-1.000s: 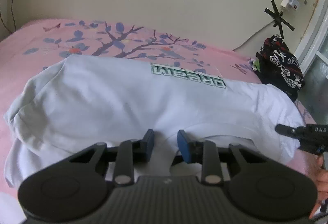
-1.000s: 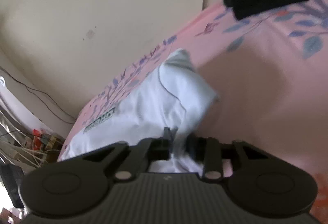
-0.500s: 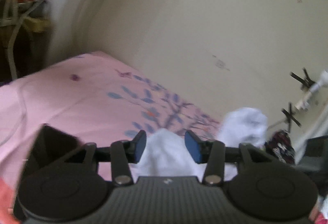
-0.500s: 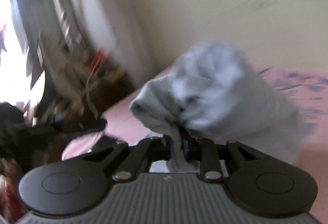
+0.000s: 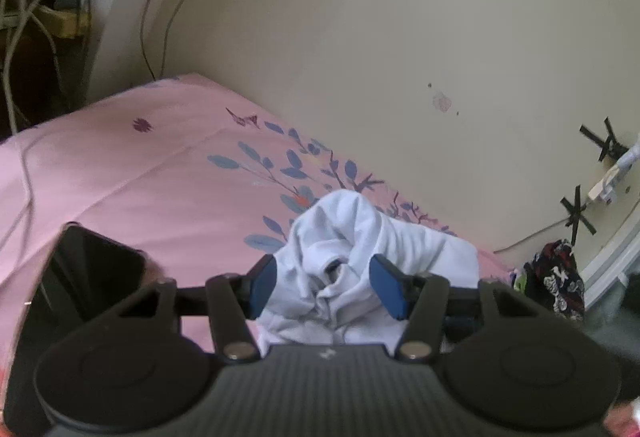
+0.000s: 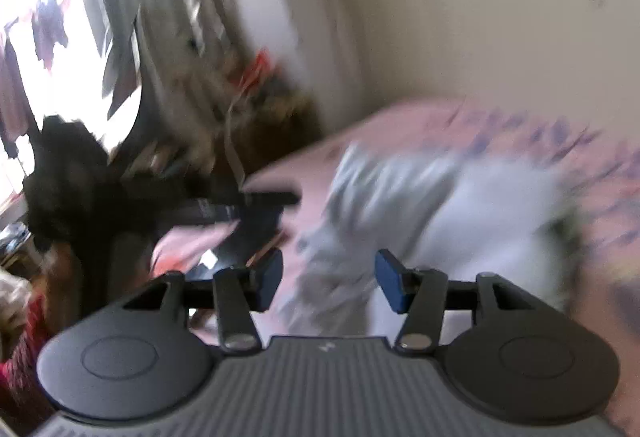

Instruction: Fold small clothes

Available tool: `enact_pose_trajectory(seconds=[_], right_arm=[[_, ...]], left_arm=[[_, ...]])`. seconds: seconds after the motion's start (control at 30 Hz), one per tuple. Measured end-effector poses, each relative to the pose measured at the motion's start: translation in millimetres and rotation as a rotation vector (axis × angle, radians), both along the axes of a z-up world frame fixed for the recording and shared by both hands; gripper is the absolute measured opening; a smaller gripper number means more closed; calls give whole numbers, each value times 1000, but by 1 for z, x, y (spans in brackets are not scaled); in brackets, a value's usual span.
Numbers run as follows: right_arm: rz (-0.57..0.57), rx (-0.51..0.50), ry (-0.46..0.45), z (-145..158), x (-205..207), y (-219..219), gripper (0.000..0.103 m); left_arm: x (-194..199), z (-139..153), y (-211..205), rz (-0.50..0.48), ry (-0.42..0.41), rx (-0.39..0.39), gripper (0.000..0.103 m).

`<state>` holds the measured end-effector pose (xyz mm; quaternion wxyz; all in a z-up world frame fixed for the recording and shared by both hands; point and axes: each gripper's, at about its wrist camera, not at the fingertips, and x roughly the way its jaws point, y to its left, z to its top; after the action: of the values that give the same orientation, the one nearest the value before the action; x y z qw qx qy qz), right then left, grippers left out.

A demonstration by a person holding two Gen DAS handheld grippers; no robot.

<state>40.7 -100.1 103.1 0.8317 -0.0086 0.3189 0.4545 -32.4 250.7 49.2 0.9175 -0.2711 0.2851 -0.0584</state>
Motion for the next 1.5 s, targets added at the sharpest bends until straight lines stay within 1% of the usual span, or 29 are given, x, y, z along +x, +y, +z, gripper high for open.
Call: enact_pose_trajectory(seconds=[0.07, 0.1, 0.13, 0.17, 0.2, 0.23, 0.27, 0.3, 0.33, 0.37, 0.43, 0.47, 0.5, 0.53, 0.57, 0.6, 0.63, 0.67, 0.7, 0.77, 0.9, 1.0, 1.13, 1.2, 1.3, 1.43, 1.5], right_arm=[[-66, 0, -24, 6, 18, -9, 40], [-89, -16, -23, 4, 30, -10, 38], [-116, -52, -11, -4, 43, -9, 34], [-152, -101, 24, -16, 57, -8, 22], [-185, -148, 69, -32, 70, -9, 14], [-205, -182, 128, -53, 84, -8, 8], [-208, -156, 155, -67, 89, -11, 3], [-219, -112, 141, -73, 89, -17, 0], [-227, -106, 143, -72, 88, -18, 0], [-234, -111, 143, -72, 86, -17, 0], [-230, -128, 121, -71, 78, -11, 0], [-232, -124, 125, -68, 75, -14, 0], [-236, -112, 134, -66, 74, -15, 1], [-242, -84, 147, -60, 71, -20, 6], [-244, -47, 157, -56, 69, -26, 18], [-251, 11, 159, -49, 58, -39, 31], [-257, 53, 155, -46, 51, -44, 38], [-269, 85, 143, -41, 40, -55, 49], [-287, 101, 126, -39, 29, -66, 54], [-323, 112, 107, -41, 10, -83, 54], [-382, 107, 146, -59, -17, -108, 55], [-380, 109, 170, -71, -32, -115, 55], [-380, 78, 164, -87, -40, -115, 57], [-373, 93, 142, -90, -45, -120, 57], [-362, 94, 137, -89, -46, -121, 59], [-357, 125, 156, -91, -45, -125, 61], [-358, 139, 164, -91, -45, -127, 62]], left_arm=[[18, -1, -8, -17, 3, 0, 52], [27, -1, -13, -24, 6, 11, 52], [38, -2, -18, -27, 20, 34, 51], [49, -4, -23, -28, 45, 63, 51], [61, -9, -28, -31, 76, 83, 47], [72, -15, -30, -34, 112, 93, 46], [83, -23, -33, -43, 152, 92, 46], [89, -30, -35, -33, 173, 111, 46], [91, -34, -37, -22, 171, 143, 48], [91, -35, -40, -17, 161, 169, 49], [86, -33, -44, -6, 155, 190, 49], [83, -32, -46, -3, 151, 203, 49], [81, -29, -48, -2, 146, 213, 50], [75, -26, -47, -1, 139, 220, 52], [68, -22, -46, 3, 129, 230, 53], [62, -19, -46, 16, 119, 252, 61], [54, -16, -48, 33, 106, 284, 66], [46, -12, -49, 50, 90, 318, 67], [38, -11, -52, 68, 79, 349, 68], [26, -11, -59, 88, 70, 404, 68], [11, -21, -78, 83, 100, 480, 68], [3, -29, -88, 66, 125, 502, 70], [-3, -36, -96, 70, 140, 535, 75], [-5, -39, -96, 73, 147, 536, 76], [-6, -41, -97, 89, 157, 540, 82], [-7, -47, -98, 116, 155, 562, 94], [-9, -50, -98, 129, 149, 561, 97]])
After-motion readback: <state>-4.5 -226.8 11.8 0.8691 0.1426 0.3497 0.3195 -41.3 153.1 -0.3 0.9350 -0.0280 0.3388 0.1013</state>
